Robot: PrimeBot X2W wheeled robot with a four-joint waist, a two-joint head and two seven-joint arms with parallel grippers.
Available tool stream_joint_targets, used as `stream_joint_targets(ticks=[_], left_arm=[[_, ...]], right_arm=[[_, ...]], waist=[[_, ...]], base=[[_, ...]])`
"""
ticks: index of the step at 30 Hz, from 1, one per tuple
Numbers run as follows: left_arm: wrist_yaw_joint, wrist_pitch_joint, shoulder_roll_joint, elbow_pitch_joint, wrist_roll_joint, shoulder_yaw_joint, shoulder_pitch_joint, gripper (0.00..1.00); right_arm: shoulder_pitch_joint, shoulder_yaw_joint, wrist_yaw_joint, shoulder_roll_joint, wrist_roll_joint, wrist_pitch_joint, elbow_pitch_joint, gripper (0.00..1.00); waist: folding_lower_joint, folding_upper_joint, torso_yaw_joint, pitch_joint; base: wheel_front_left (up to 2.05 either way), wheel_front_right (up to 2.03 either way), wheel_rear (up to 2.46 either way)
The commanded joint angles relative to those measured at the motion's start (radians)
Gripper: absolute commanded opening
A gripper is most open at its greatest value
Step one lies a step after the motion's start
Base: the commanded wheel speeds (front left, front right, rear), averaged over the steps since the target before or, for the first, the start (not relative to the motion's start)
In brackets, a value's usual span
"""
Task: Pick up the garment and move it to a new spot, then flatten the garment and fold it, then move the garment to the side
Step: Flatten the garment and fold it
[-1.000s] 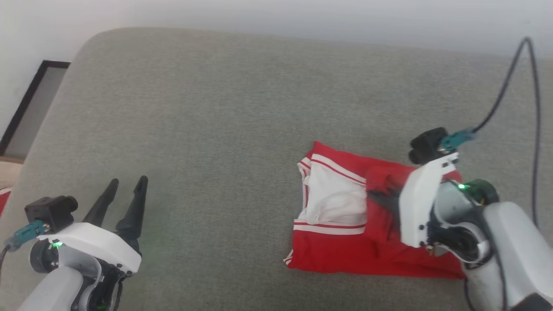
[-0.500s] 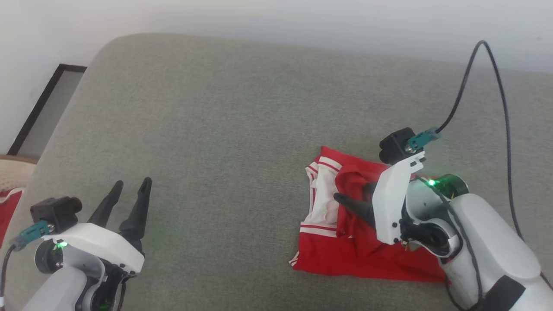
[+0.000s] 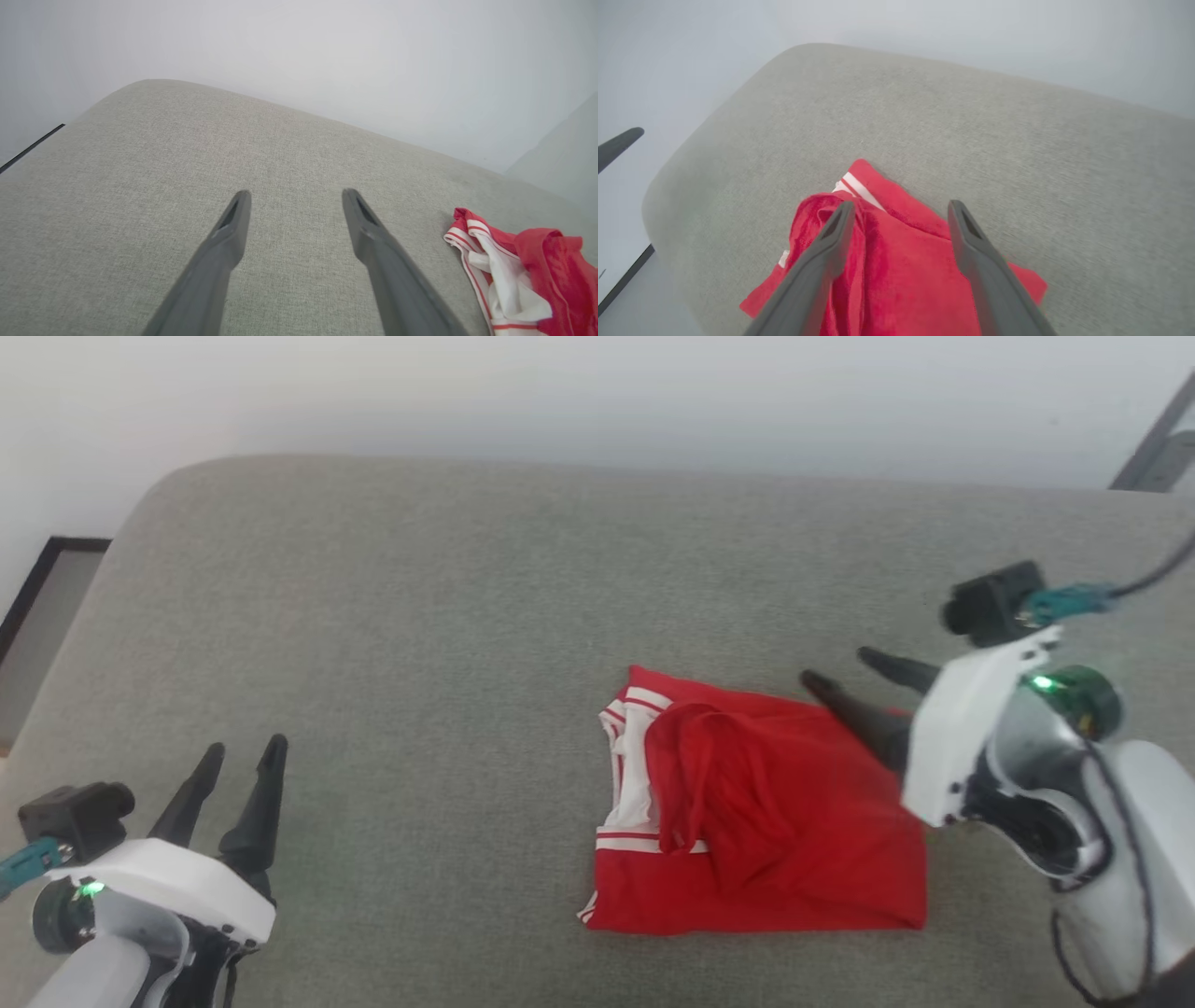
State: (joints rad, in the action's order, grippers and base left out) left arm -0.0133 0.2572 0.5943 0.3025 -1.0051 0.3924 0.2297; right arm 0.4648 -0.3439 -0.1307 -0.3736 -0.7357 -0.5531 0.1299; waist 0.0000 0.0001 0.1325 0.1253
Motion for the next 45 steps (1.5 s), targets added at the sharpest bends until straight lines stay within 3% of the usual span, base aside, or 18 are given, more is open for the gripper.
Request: stream_joint_targets(ticks=[1, 17, 28, 45], left_arm=[[-0.008, 0.005, 0.007, -0.006, -0.003, -0.009, -0.019, 1.00], [-0.032, 0.009, 0.049, -0.047, 0.050, -0.065, -0.105, 1.00], [-0.030, 0.008, 0.036, -0.068, 0.131, -0.148, -0.159, 1.00], [0.020, 0.008, -0.022, -0.048, 0.232, -0.242, -0.196, 1.00]], right_arm=[[-0.028, 0.025, 0.000, -0.010, 0.011, 0.027, -0.012, 1.00], [-0.240, 0.229, 0.000, -0.069, 0.097, 0.342, -0.016, 1.00], [-0.364, 0.318, 0.000, -0.041, 0.140, 0.576, 0.078, 1.00], [-0.388, 0.313, 0.000, -0.042, 0.109, 0.641, 0.134, 1.00]], waist=[[0.0000, -0.0001, -0.021, -0.013], [0.0000, -0.0001, -0.098, -0.069], [0.0000, -0.0001, -0.116, -0.093], [0.0000, -0.0001, -0.119, -0.100]], base=[[0.00, 0.00, 0.00], [0.00, 0.00, 0.00], [0.00, 0.00, 0.00], [0.00, 0.00, 0.00]])
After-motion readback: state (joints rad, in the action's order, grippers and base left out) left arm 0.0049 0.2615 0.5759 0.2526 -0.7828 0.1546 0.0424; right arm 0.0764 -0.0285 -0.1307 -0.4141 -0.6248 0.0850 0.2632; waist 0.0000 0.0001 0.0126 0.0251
